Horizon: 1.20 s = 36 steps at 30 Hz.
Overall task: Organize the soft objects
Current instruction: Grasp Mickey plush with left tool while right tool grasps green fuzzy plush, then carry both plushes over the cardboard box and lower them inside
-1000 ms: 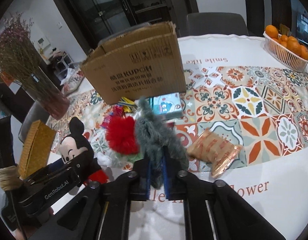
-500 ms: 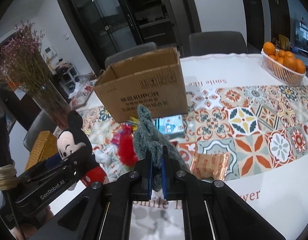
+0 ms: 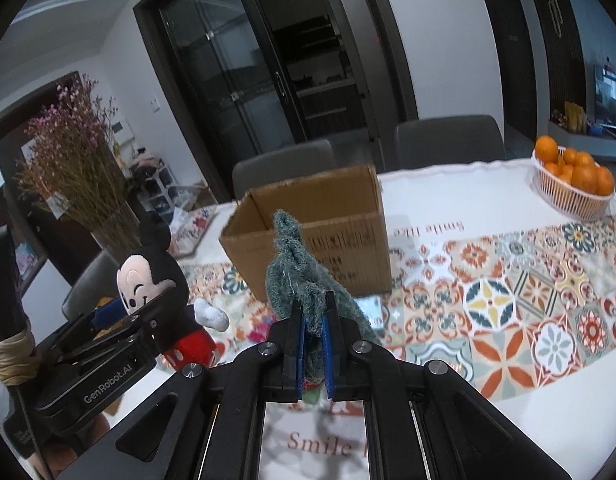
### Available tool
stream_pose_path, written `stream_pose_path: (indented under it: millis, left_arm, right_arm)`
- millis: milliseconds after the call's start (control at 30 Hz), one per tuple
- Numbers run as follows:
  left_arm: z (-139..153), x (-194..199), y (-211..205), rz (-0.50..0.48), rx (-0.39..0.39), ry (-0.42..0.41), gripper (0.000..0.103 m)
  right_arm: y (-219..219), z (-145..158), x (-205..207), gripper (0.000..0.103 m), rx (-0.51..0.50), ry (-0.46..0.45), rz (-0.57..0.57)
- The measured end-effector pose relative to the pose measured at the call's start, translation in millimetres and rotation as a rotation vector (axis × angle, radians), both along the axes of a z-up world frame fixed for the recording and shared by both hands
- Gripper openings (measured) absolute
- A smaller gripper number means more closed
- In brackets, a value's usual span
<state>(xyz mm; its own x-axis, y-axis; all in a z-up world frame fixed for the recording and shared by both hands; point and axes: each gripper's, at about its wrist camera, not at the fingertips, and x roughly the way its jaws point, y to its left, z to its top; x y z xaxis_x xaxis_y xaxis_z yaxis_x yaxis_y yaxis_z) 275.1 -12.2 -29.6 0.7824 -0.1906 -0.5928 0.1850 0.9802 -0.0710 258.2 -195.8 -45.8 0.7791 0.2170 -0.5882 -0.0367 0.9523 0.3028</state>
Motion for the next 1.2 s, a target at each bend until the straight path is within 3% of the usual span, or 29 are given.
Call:
stream_pose_path:
  millis: [700, 1200]
  left_arm:
    - [58.6, 58.0, -10.3, -0.010, 0.049, -0.185, 0.059]
    - [70.0, 121.2, -23.5, -0.001, 0.049, -0.200, 0.059]
  right_arm:
    - [-1.1, 57.4, 53.4, 0.008, -0.022, -0.167, -0.027]
    - [6.1, 72.7, 109.4, 0.009, -0.076, -0.208, 0.001]
